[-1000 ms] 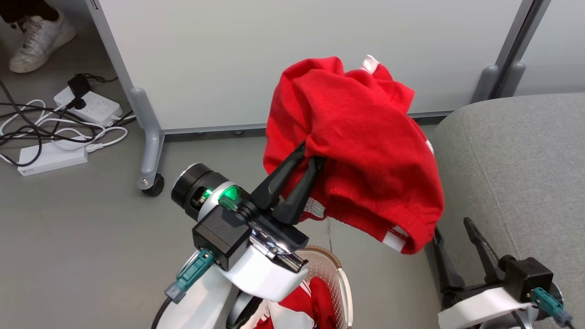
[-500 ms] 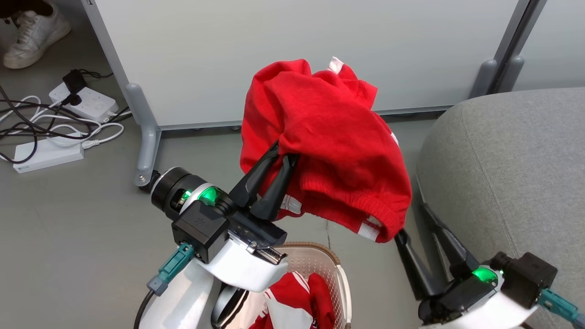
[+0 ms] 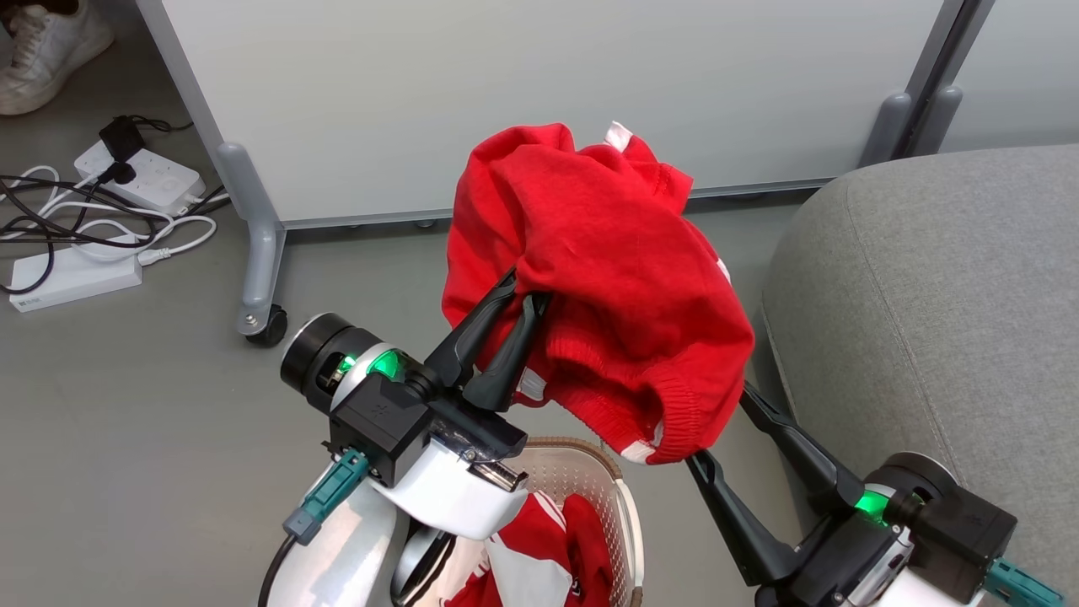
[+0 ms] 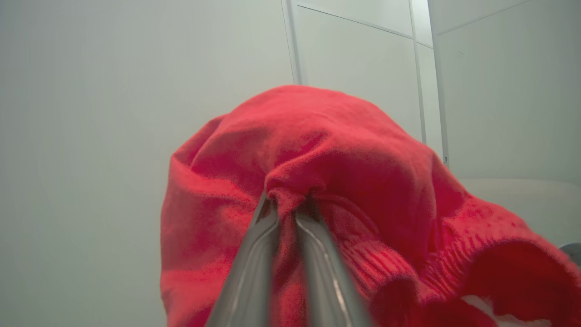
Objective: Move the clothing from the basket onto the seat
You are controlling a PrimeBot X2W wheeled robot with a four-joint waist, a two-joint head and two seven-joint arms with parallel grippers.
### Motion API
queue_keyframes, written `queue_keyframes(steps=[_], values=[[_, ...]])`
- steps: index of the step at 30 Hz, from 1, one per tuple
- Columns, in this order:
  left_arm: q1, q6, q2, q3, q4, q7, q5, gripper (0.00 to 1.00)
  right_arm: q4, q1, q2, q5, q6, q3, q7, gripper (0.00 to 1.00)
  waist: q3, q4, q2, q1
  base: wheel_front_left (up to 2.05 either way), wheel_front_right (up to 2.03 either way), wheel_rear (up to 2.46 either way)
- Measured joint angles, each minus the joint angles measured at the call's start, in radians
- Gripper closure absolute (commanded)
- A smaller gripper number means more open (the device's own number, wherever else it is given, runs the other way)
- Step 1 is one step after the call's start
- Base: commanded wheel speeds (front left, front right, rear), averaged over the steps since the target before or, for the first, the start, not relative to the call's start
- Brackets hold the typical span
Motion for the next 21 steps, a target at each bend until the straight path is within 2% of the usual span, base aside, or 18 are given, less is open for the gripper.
queue_keyframes(steps=[7, 21], values=[[0.000, 0.000, 0.001, -0.013, 0.008, 0.000, 0.008, 1.00, 0.001, -0.011, -0.012, -0.022, 0.000, 0.002, 0.000, 0.00, 0.002, 0.001, 0.0000, 0.0000, 0.00, 0.00, 0.00], [-0.006, -0.003, 0.038, -0.225, 0.019, 0.000, -0.062, 1.00, 0.038, -0.034, -0.013, -0.039, 0.000, -0.003, 0.000, 0.00, -0.012, 0.017, 0.0000, 0.0000, 0.00, 0.00, 0.00]])
